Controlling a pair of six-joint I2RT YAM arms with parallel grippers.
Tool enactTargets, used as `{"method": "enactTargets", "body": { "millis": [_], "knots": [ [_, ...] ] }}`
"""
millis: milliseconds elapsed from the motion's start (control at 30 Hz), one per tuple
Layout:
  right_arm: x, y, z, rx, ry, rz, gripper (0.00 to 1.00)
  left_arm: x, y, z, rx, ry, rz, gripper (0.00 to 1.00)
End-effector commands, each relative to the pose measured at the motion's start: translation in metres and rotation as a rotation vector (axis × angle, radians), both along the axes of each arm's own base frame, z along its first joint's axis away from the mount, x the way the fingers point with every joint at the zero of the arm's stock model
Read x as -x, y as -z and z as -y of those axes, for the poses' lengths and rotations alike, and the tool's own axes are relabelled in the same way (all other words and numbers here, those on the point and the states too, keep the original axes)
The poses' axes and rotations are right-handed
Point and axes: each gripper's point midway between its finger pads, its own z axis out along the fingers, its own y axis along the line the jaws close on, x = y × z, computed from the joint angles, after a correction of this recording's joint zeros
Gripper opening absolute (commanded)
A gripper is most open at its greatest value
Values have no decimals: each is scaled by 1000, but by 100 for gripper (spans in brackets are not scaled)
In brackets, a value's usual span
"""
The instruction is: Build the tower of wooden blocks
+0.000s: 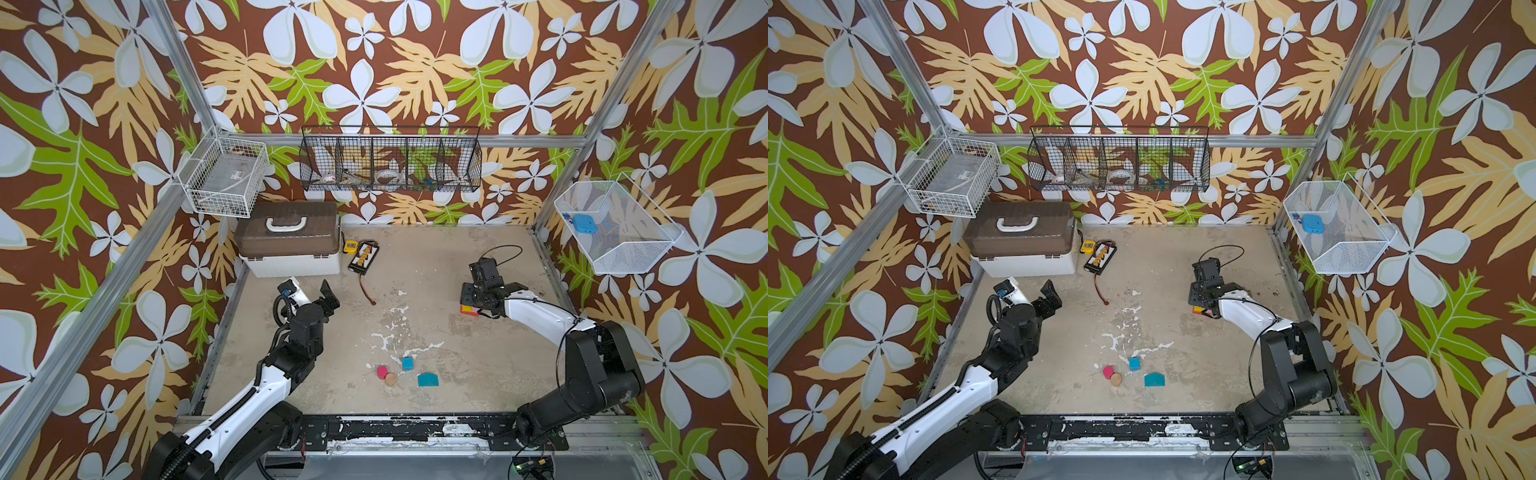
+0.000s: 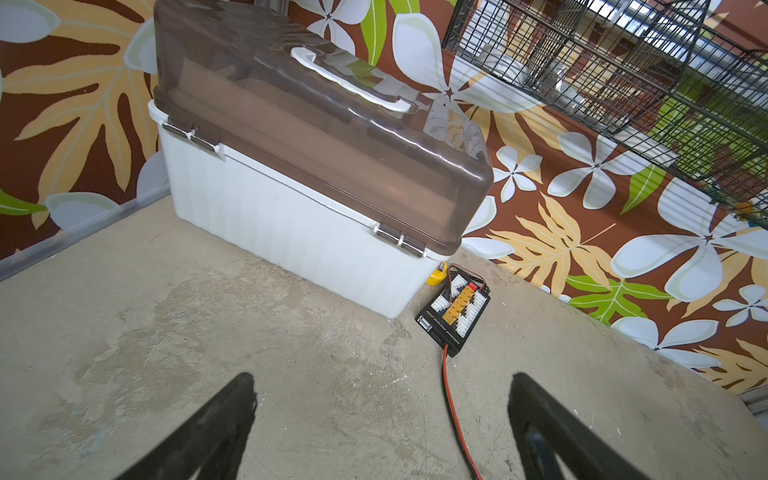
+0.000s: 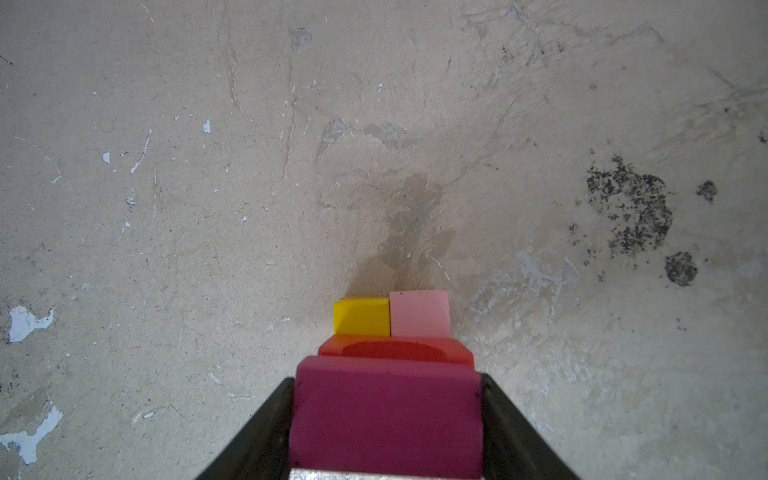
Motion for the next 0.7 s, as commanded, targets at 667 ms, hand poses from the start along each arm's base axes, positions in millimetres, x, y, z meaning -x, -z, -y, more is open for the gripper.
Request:
{"method": "enactTargets", "body": {
  "millis": [667],
  "knots": [
    [-1,-7,7,41,20,3,71,-2,-7,0,14,-6,24,96]
  ]
}}
